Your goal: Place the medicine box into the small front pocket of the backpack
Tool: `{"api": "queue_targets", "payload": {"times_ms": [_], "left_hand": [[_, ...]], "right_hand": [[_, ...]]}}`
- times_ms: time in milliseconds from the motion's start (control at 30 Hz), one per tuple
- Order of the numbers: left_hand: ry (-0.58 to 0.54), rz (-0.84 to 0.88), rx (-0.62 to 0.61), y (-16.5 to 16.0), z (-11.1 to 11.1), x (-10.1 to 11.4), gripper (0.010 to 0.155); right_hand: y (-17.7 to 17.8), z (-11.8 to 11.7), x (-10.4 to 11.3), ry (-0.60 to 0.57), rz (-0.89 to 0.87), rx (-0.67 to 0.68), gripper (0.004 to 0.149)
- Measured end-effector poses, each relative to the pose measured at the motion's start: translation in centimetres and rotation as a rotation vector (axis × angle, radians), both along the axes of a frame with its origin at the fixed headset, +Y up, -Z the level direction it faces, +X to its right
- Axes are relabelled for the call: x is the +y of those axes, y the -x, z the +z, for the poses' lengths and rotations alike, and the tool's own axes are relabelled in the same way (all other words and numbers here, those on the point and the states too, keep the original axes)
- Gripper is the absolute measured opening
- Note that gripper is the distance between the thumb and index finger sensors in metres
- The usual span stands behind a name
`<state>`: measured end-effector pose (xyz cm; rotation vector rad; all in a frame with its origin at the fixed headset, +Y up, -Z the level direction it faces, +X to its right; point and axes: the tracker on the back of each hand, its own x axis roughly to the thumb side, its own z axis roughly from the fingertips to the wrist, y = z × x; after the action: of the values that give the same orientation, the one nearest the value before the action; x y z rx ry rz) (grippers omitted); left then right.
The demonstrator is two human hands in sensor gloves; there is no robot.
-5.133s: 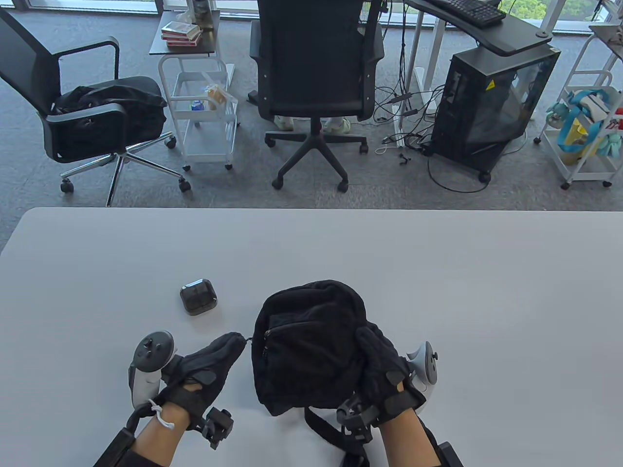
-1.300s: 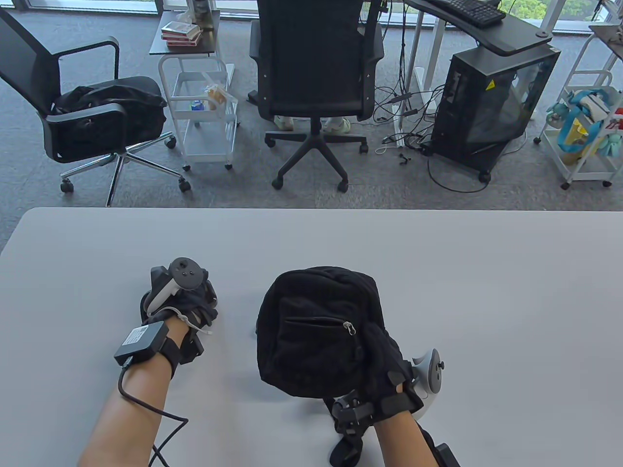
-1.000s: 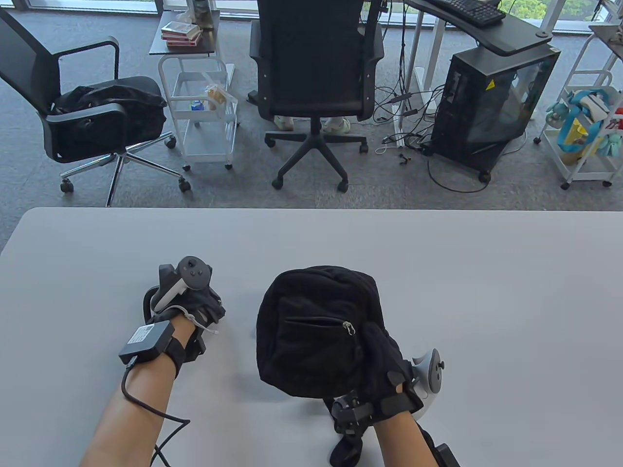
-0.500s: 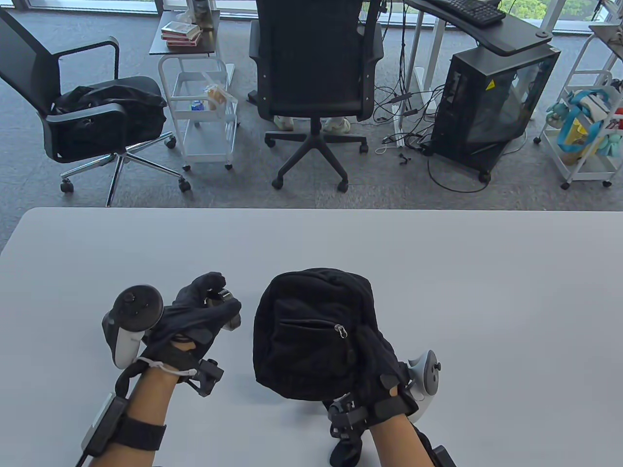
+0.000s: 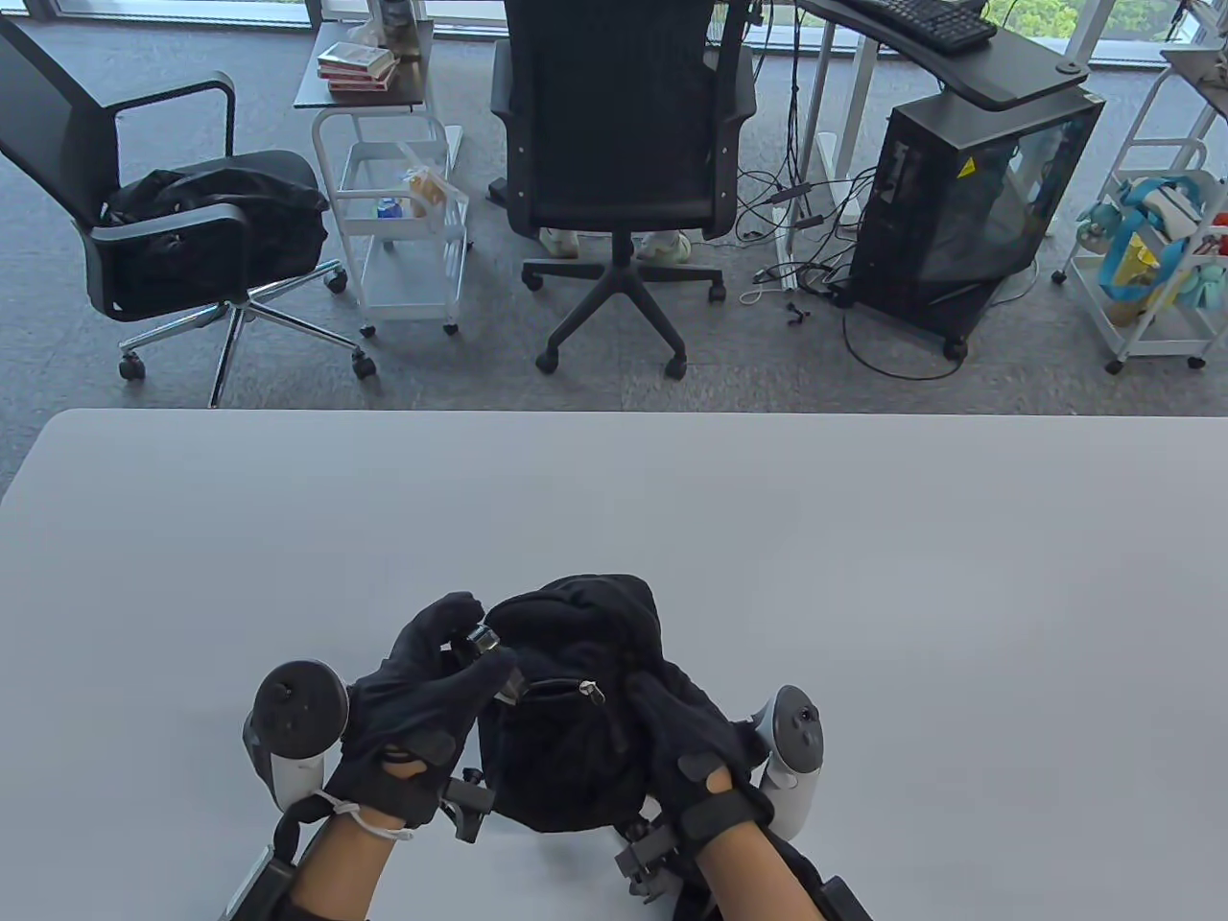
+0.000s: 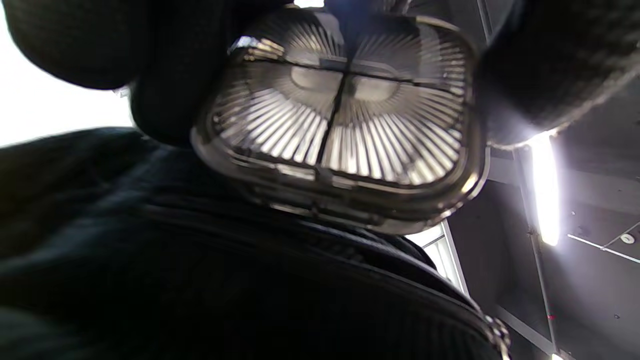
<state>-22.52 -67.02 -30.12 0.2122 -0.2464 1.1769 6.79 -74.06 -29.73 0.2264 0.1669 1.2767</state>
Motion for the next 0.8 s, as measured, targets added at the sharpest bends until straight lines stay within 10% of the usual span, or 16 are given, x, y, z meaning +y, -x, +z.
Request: {"api": "queue_targets", "payload": {"times_ms": [800], "left_hand": [[-0.094, -0.176, -0.116, -1.8, 0.1, -0.1, 0.081]], "right_hand": [[0.2, 0.4, -0.4, 0.078, -0.062, -0.053, 0.055]]}}
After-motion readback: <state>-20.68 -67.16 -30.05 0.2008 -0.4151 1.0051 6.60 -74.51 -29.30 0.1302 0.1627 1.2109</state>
